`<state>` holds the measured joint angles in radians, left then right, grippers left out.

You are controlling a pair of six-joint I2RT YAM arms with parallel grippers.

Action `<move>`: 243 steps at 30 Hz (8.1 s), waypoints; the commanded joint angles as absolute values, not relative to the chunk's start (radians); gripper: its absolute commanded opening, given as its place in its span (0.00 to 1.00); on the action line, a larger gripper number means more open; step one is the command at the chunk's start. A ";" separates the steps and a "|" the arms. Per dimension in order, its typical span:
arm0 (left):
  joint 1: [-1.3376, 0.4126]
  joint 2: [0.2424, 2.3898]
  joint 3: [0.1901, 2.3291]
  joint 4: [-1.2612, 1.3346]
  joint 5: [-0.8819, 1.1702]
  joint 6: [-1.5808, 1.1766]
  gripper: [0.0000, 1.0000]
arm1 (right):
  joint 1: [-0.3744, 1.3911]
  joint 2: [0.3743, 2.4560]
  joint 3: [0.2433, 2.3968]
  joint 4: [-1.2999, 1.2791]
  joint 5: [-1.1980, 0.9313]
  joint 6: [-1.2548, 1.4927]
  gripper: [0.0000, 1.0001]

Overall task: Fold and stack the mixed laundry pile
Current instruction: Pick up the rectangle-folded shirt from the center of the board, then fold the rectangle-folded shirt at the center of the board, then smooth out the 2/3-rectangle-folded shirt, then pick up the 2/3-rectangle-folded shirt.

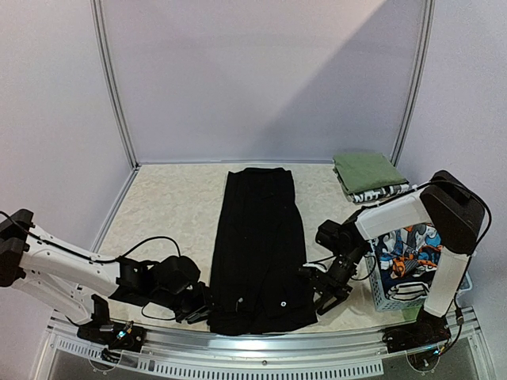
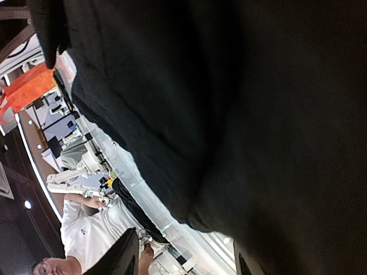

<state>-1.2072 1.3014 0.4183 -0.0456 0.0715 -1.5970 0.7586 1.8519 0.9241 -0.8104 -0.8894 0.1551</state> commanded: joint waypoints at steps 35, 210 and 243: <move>-1.152 1.185 0.680 -0.297 -0.192 -1.100 0.00 | 0.581 1.544 1.051 -0.783 -0.856 0.014 0.00; -0.384 2.415 1.719 0.022 0.700 -0.533 0.03 | 0.348 2.493 2.095 -0.717 -0.695 -0.127 0.11; -0.371 2.330 1.674 0.056 0.698 -0.563 0.00 | 0.356 2.554 2.173 -0.730 -0.692 -0.182 0.32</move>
<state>-0.3767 2.3665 1.6855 0.0334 0.6899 -0.5552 0.3439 2.5244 2.1479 -0.7029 -0.6693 -0.1658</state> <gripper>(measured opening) 0.009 0.318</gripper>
